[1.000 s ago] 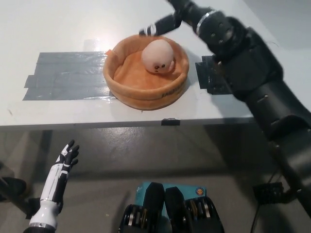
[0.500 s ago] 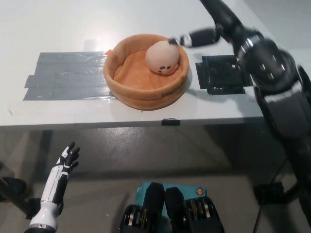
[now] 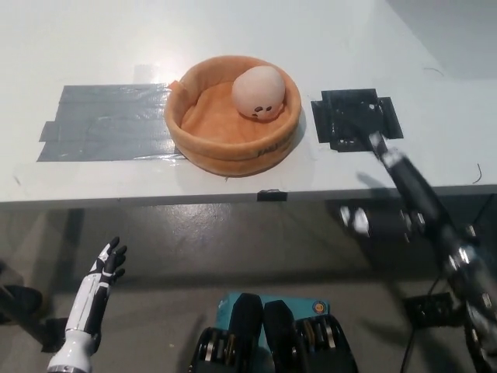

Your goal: A person hands a emotional support dumpling to the robot which it grabs with its right hand and places in the soft place kept infront of it in the centre of the desk

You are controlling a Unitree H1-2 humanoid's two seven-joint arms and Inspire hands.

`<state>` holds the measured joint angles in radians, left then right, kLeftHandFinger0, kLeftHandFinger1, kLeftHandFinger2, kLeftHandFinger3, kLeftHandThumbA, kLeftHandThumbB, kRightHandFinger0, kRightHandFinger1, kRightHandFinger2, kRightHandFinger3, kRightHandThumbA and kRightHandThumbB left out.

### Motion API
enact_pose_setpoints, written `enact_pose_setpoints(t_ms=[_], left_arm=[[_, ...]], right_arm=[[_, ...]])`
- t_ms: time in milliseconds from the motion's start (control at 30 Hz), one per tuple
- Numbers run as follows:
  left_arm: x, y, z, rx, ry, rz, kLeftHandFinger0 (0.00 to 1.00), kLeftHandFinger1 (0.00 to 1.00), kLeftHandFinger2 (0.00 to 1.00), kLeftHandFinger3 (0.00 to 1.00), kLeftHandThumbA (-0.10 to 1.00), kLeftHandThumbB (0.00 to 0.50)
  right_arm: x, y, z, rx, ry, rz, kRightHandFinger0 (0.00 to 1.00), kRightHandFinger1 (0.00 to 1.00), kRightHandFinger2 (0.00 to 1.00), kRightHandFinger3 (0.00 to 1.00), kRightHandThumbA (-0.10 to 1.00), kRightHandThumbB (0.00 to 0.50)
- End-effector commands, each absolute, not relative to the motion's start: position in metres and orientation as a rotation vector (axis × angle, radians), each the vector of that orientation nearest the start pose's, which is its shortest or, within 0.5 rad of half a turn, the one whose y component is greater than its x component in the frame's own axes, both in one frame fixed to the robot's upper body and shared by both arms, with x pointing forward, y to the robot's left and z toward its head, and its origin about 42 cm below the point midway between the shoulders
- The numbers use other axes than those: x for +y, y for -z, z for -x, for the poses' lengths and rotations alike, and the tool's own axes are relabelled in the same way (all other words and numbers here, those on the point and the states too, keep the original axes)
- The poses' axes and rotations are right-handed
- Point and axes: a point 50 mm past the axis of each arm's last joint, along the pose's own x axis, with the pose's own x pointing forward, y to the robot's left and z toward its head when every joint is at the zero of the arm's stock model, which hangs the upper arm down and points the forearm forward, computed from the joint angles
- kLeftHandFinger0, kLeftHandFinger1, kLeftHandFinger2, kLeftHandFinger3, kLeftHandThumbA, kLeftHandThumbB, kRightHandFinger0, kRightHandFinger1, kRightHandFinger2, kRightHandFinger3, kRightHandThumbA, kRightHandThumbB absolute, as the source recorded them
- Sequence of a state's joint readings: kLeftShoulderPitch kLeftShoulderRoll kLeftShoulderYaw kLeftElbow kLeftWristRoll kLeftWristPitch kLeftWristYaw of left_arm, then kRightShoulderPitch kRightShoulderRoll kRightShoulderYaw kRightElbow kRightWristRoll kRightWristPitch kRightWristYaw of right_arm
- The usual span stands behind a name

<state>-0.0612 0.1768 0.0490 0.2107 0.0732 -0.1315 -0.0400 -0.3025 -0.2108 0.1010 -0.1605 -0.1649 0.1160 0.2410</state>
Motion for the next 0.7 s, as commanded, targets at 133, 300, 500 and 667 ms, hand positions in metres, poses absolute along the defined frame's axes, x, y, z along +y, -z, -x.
enact_pose_setpoints(t_ms=[133,300,500,667], left_arm=[[0.282,-0.067,-0.283,-0.018,0.027,-0.249,1.0,1.0,1.0,1.0,1.0,0.5],[0.279,-0.06,-0.273,-0.003,0.034,-0.238,1.0,1.0,1.0,1.0,1.0,0.497],[0.279,-0.056,-0.267,0.002,0.03,-0.24,1.0,1.0,1.0,1.0,1.0,0.496],[0.277,-0.053,-0.265,0.013,0.048,-0.241,1.0,1.0,1.0,1.0,1.0,0.488]], right_arm=[[-0.234,-0.198,-0.286,-0.428,-0.151,0.22,1.0,1.0,1.0,1.0,0.82,0.322],[-0.24,-0.136,-0.29,-0.248,-0.118,0.189,1.0,1.0,1.0,1.0,0.76,0.279],[-0.243,-0.103,-0.293,-0.157,-0.128,0.186,1.0,1.0,1.0,1.0,0.74,0.312],[-0.245,-0.091,-0.286,-0.108,-0.14,0.217,1.0,1.0,1.0,1.0,0.76,0.256]])
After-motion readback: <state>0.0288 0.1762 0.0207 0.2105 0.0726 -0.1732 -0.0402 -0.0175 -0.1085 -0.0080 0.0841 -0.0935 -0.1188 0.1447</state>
